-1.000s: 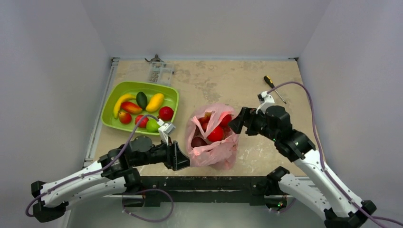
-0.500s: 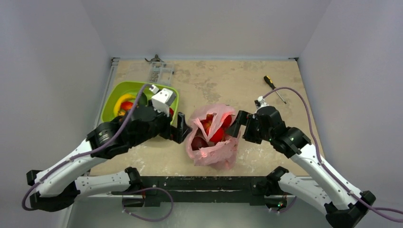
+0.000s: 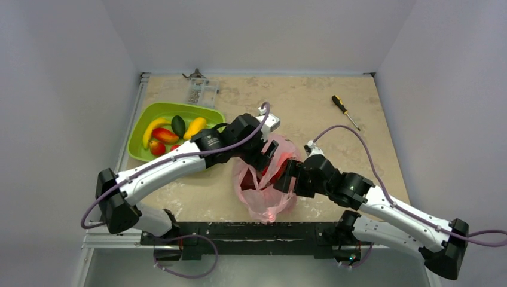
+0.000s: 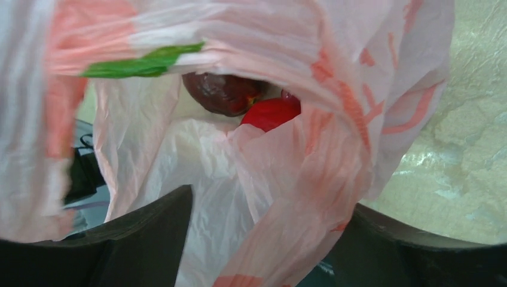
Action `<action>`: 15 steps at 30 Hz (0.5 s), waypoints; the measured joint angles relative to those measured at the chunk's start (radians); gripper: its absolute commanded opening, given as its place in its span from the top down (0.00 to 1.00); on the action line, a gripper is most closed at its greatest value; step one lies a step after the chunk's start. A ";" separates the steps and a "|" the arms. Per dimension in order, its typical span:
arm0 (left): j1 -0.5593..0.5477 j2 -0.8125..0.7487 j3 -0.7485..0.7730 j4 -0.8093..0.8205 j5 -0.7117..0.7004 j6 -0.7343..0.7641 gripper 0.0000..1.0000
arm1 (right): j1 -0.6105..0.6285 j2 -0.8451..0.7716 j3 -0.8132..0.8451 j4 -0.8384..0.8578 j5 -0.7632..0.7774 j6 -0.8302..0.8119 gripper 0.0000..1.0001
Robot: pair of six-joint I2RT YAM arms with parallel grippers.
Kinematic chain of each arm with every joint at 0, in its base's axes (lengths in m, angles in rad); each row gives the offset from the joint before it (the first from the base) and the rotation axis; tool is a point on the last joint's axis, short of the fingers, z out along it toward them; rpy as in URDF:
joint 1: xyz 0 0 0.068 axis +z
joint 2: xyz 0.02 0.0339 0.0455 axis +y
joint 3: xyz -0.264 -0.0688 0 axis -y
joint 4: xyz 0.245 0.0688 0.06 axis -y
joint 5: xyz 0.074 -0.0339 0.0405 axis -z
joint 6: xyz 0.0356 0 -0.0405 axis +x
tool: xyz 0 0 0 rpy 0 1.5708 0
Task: Take the fake fruits out of the plastic bag
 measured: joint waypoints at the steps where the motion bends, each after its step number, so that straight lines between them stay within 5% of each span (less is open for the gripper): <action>1: 0.007 0.026 0.008 -0.008 -0.010 0.008 0.48 | 0.000 -0.001 -0.013 0.019 0.008 0.003 0.43; 4: 0.052 0.115 0.055 -0.029 -0.049 0.034 0.95 | 0.000 0.002 -0.064 0.086 0.022 0.002 0.60; 5: 0.072 0.148 0.072 -0.032 -0.060 0.044 1.00 | 0.001 0.007 -0.081 0.104 0.028 0.001 0.69; 9: 0.144 0.259 0.134 -0.031 -0.097 0.083 1.00 | 0.007 0.044 -0.124 0.172 0.082 -0.039 0.99; 15: 0.237 0.350 0.256 0.044 -0.128 0.108 1.00 | 0.017 0.079 -0.137 0.277 0.258 -0.152 1.00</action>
